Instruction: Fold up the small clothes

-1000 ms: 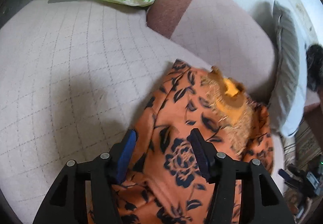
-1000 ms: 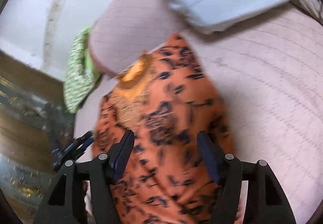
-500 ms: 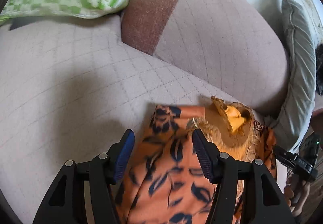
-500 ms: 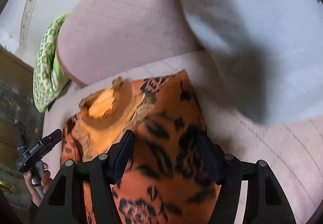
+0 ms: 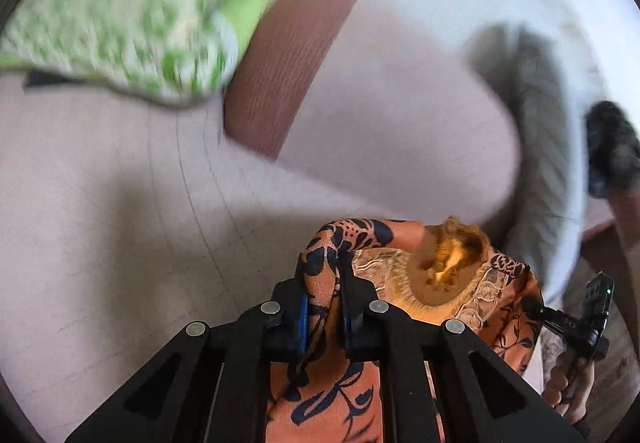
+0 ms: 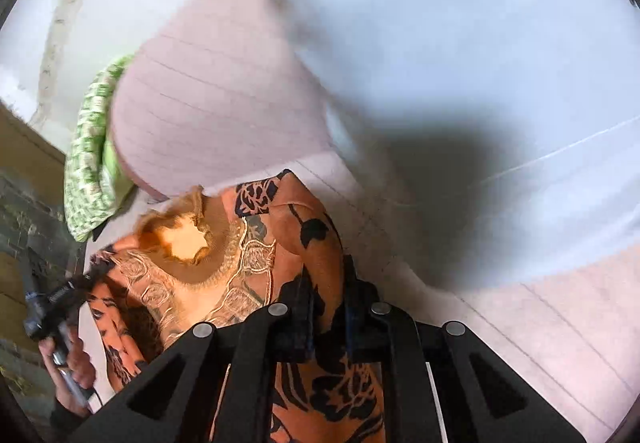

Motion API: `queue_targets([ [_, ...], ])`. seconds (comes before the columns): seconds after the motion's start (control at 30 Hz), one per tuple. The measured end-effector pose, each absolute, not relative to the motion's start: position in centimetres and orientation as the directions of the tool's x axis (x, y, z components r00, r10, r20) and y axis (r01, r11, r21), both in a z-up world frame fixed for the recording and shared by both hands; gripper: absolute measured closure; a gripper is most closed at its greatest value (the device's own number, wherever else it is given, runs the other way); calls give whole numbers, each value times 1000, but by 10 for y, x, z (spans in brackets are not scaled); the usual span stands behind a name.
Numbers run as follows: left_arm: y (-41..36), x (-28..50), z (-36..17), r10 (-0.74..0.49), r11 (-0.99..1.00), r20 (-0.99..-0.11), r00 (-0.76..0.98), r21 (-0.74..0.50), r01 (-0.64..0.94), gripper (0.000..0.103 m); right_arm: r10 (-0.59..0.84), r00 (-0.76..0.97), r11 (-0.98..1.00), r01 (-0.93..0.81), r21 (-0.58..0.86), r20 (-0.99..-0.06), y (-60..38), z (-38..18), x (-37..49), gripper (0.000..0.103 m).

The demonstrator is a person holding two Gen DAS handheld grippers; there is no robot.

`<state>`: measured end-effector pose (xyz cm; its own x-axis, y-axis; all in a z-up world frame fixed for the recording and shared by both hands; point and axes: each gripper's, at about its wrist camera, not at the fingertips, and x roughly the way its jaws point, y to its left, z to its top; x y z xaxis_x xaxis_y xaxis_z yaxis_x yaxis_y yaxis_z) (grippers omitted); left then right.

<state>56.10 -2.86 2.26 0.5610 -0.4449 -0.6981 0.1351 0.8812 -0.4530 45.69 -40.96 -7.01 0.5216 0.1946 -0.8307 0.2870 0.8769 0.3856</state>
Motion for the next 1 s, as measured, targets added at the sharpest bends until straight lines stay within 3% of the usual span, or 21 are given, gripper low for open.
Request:
queue_targets([
  [0.13, 6, 470, 75, -501, 848, -572, 649, -476, 235, 93, 212, 640, 879, 207, 431, -739, -402, -17, 379, 93],
  [0.33, 67, 317, 86, -521, 820, -503, 690, -520, 241, 92, 246, 736, 853, 145, 501, -631, -385, 21, 225, 92],
  [0.47, 86, 257, 36, -512, 821, -610, 605, -554, 136, 92, 230, 704, 829, 219, 514, -672, -368, -10, 150, 89],
  [0.6, 93, 237, -25, -552, 779, -731, 401, -624, -66, 87, 180, 557, 807, 388, 445, -811, -352, -68, 113, 79],
  [0.7, 102, 215, -29, -565, 758, -719, 404, -646, -92, 79, 228, 513, 738, 464, 491, -828, -358, -84, 98, 78],
  [0.77, 105, 196, -19, -543, 774, -714, 443, -630, -66, 74, 215, 547, 713, 478, 513, -809, -366, -74, 80, 67],
  [0.8, 104, 186, -14, -540, 777, -711, 449, -627, -59, 70, 201, 557, 706, 488, 513, -806, -371, -73, 80, 53],
  [0.83, 105, 167, -8, -536, 778, -710, 456, -625, -59, 68, 185, 570, 700, 495, 515, -800, -371, -68, 74, 48],
  [1.0, 121, 126, 15, -575, 714, -645, 504, -696, -74, 65, 180, 674, 621, 486, 614, -716, -380, -49, 43, 48],
])
